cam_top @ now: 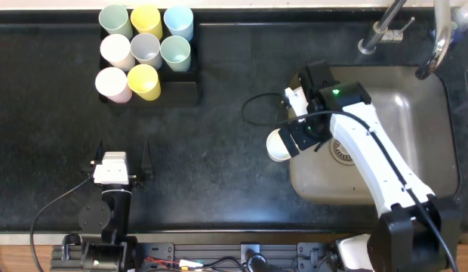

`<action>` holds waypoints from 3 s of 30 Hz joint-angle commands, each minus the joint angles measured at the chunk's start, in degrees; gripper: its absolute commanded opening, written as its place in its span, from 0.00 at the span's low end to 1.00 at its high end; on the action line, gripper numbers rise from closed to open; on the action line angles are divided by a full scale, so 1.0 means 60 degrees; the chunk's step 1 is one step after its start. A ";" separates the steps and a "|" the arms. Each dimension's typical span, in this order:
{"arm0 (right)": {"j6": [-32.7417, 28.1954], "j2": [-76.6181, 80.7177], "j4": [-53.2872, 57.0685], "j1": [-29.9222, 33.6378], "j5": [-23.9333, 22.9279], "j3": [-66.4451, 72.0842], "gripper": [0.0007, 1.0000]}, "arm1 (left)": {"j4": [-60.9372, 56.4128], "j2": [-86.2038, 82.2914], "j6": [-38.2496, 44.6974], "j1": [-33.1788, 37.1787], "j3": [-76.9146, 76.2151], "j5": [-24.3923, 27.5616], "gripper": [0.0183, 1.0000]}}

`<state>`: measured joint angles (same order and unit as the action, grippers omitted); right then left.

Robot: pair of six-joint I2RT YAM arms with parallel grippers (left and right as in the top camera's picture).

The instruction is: Store Cups

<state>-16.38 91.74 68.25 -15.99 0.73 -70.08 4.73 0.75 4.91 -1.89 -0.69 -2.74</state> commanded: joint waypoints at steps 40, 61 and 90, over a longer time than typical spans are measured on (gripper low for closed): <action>0.2106 0.4659 0.0736 -0.3745 0.0372 -1.1602 0.04 | -0.0007 -0.0098 0.0178 -0.0069 0.0040 0.0095 1.00; 0.1774 0.6991 0.0885 -0.3960 0.0328 -1.1602 0.04 | -0.0007 -0.0098 0.0178 -0.0069 0.0040 0.0095 1.00; 0.1475 0.8182 0.0758 -0.3963 -0.0091 -1.1595 0.04 | -0.0007 -0.0098 0.0178 -0.0069 0.0040 0.0095 1.00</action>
<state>-6.66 139.37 73.03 -39.46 0.40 -138.39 4.73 0.73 4.93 -1.89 -0.67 -2.55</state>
